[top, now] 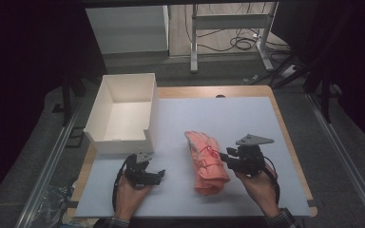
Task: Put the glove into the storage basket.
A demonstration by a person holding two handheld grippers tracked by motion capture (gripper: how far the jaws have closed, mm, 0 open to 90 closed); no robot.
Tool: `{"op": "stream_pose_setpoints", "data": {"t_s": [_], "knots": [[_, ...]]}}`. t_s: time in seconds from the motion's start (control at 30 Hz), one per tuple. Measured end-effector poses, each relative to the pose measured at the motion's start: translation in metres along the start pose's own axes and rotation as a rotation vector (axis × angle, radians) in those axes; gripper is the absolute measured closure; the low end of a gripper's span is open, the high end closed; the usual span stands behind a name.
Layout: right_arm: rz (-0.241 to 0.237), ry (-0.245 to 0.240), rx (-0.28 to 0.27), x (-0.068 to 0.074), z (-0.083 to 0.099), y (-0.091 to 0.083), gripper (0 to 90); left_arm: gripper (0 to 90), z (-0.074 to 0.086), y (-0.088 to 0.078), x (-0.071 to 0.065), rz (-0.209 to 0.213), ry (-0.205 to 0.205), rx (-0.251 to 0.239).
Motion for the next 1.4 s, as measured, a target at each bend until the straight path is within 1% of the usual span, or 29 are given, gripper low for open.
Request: {"op": "stream_pose_setpoints", "data": {"t_s": [0.1, 0.13, 0.17, 0.2, 0.27, 0.3, 0.37, 0.4, 0.47, 0.53, 0.6, 0.63, 0.7, 0.8, 0.9, 1.03, 1.1, 1.17, 1.23, 1.33, 1.4], "knots": [[0.005, 0.001, 0.01, -0.007, 0.014, 0.0, 60.8, 7.4, 0.0, -0.001, 0.001, -0.005, 0.004, 0.005], [0.009, -0.003, 0.013, -0.009, 0.019, 0.0, 60.4, 7.6, -0.004, -0.002, -0.003, 0.026, -0.004, -0.003], [0.007, -0.007, 0.016, -0.012, 0.026, 0.002, 60.1, 7.8, -0.008, -0.003, -0.008, 0.059, -0.001, -0.015], [0.007, -0.004, 0.022, -0.013, 0.031, 0.003, 59.8, 7.9, -0.013, -0.006, -0.012, 0.069, 0.008, -0.027], [0.002, -0.002, 0.029, -0.015, 0.04, 0.006, 59.4, 7.8, -0.027, -0.01, -0.021, 0.056, 0.044, -0.032], [-0.003, 0.002, 0.03, -0.015, 0.045, 0.009, 59.2, 7.8, -0.033, -0.012, -0.024, 0.062, 0.052, -0.037], [-0.01, 0.003, 0.037, -0.015, 0.052, 0.012, 58.7, 7.8, -0.05, -0.018, -0.034, 0.085, 0.074, -0.064], [-0.013, 0.006, 0.038, -0.015, 0.055, 0.013, 58.6, 7.8, -0.058, -0.02, -0.038, 0.091, 0.084, -0.073], [-0.02, 0.008, 0.039, -0.015, 0.061, 0.014, 58.3, 7.8, -0.073, -0.022, -0.044, 0.08, 0.105, -0.076], [-0.033, 0.008, 0.035, -0.014, 0.066, 0.015, 57.9, 7.8, -0.086, -0.021, -0.047, 0.076, 0.11, -0.085], [-0.046, 0.004, 0.039, -0.012, 0.071, 0.016, 57.7, 7.8, -0.097, -0.021, -0.047, 0.069, 0.105, -0.096], [-0.053, 0.004, 0.036, -0.01, 0.072, 0.016, 57.8, 7.8, -0.102, -0.02, -0.048, 0.07, 0.096, -0.102], [-0.062, 0.002, 0.033, -0.008, 0.074, 0.016, 57.8, 7.8, -0.109, -0.016, -0.049, 0.076, 0.094, -0.099], [-0.072, -0.002, 0.024, -0.006, 0.074, 0.015, 57.7, 7.9, -0.114, -0.01, -0.051, 0.078, 0.099, -0.088], [-0.09, -0.003, 0.017, -0.003, 0.074, 0.014, 57.7, 7.9, -0.116, -0.007, -0.054, 0.087, 0.097, -0.09], [-0.102, -0.016, 0.01, 0.002, 0.073, 0.012, 57.6, 7.9, -0.119, -0.008, -0.056, 0.097, 0.094, -0.1], [-0.111, -0.028, 0.003, 0.007, 0.072, 0.01, 57.6, 7.9, -0.121, -0.009, -0.059, 0.097, 0.101, -0.103], [-0.123, -0.035, 0.002, 0.012, 0.072, 0.01, 57.1, 7.9, -0.123, -0.009, -0.06, 0.099, 0.098, -0.104], [-0.126, -0.042, 0.006, 0.013, 0.073, 0.013, 56.9, 7.9, -0.123, -0.008, -0.06, 0.102, 0.091, -0.102], [-0.124, -0.038, 0.006, 0.012, 0.074, 0.014, 55.8, 7.7, -0.118, -0.012, -0.058, 0.092, 0.089, -0.095], [-0.123, -0.037, 0.003, 0.01, 0.074, 0.013, 55.6, 7.4, -0.109, -0.017, -0.056, 0.081, 0.078, -0.091]]}}
Point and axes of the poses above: each handheld gripper's, and its own axes: y roughly forward along the jaws, z roughly out of its underside, x roughly to its left, the point moved 10 cm from there along y, roughly forward along the jaws, and after that the axes turned 14 degrees about x, right-handed, at the moved point
